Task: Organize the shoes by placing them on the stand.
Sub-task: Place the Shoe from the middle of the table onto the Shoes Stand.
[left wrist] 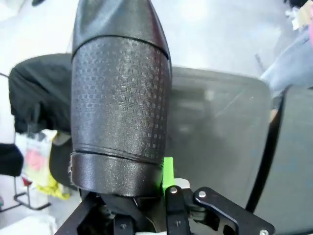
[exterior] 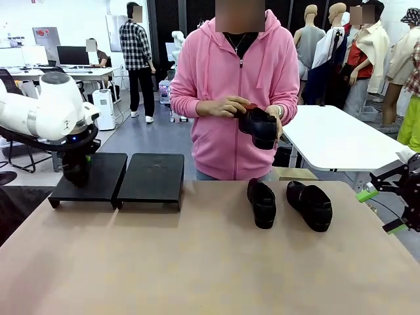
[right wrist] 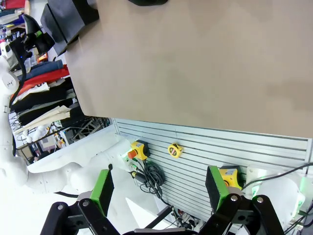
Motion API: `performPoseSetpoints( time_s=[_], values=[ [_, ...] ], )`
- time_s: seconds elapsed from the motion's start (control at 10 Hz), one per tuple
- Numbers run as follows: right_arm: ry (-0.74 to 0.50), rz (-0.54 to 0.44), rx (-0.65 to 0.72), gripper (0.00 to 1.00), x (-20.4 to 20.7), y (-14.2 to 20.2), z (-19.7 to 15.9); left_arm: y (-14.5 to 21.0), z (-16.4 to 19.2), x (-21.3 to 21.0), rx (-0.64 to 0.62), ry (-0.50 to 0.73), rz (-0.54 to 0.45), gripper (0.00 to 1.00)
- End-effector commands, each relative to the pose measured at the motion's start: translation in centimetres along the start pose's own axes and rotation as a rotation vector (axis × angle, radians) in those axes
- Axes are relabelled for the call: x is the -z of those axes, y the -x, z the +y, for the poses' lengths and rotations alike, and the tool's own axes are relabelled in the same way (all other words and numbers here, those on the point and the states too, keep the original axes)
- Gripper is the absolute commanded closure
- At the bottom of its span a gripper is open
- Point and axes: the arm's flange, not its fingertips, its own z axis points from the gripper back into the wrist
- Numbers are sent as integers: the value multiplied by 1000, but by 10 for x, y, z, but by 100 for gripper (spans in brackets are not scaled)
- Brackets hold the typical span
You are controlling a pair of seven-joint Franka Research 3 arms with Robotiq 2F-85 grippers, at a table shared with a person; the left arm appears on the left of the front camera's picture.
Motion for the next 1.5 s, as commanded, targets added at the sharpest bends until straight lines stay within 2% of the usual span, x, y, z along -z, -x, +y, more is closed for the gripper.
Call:
performPoseSetpoints(
  time_s=[0.0,0.4,0.5,0.6,0.7,0.9,1.1,1.2,1.3,1.4],
  values=[
    [11,6,-3,0,-3,-1,-1,-6,-5,-3,-11,-63,57,100],
    [11,6,-3,0,-3,-1,-1,-6,-14,3,34,-125,69,100],
    [11,6,-3,0,-3,-1,-1,-6,-17,3,44,-122,76,82],
    [11,6,-3,0,-3,-1,-1,-5,-18,1,48,-119,79,25],
    [11,6,-3,0,-3,-1,-1,-5,-17,-2,42,-118,72,0],
    [11,6,-3,0,-3,-1,-1,-6,-12,-14,32,-127,53,0],
    [11,6,-3,0,-3,-1,-1,2,0,-51,43,-91,29,0],
    [11,6,-3,0,-3,-1,-1,19,9,-83,105,-62,107,0],
    [11,6,-3,0,-3,-1,-1,39,19,-115,132,38,218,0],
    [11,6,-3,0,-3,-1,-1,59,30,-149,157,136,228,0]
  ],
)
